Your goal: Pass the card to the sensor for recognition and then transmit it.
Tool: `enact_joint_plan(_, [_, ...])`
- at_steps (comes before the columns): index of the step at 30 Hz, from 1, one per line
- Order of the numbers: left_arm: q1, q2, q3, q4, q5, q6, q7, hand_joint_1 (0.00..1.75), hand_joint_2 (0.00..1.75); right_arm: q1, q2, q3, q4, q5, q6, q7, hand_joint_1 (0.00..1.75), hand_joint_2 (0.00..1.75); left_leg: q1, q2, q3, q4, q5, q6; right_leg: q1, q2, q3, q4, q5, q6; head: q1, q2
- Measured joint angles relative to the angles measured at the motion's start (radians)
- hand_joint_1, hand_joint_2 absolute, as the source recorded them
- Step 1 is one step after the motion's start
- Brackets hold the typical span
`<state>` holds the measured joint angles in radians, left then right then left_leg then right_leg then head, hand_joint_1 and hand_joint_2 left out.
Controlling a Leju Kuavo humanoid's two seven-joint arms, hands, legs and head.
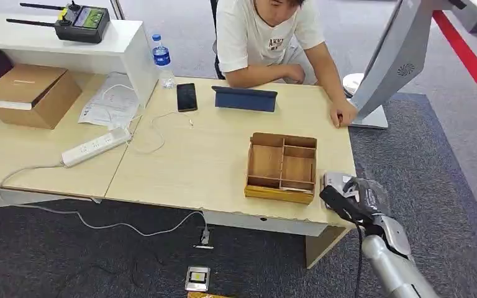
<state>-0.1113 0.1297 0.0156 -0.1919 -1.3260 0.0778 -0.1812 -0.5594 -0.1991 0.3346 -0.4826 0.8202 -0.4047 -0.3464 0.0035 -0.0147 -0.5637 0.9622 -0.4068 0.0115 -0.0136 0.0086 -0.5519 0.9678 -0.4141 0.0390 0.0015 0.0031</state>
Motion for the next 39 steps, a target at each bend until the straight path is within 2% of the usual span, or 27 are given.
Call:
enact_joint_plan(15, [0.000, 0.000, -0.001, 0.000, -0.005, 0.006, -0.008, 0.00, 0.00, 0.016, 0.010, 0.000, -0.002, 0.020, 0.037, 0.024, 1.75, 1.75, 0.000, 0.000, 0.001, 0.000, 0.000, 0.000, 0.000, 0.000, 0.001, 0.000, 0.000, 0.000, 0.000, 0.000])
enact_joint_plan(28, [0.000, 0.000, -0.002, 0.000, -0.011, 0.006, -0.010, 0.00, 0.00, 0.011, 0.017, 0.000, -0.021, 0.014, 0.013, 0.025, 1.75, 1.75, 0.000, 0.000, 0.001, 0.000, 0.000, 0.000, 0.000, 0.000, 0.001, 0.000, 0.000, 0.000, 0.000, 0.000])
enact_joint_plan(39, [0.000, 0.000, -0.003, 0.000, -0.025, 0.006, -0.019, 0.00, 0.00, -0.172, 0.025, -0.033, -0.086, -0.027, -0.014, 0.013, 1.75, 1.75, 0.000, 0.001, 0.000, 0.000, 0.001, -0.001, 0.000, 0.000, 0.000, 0.001, 0.001, -0.001, 0.000, 0.000])
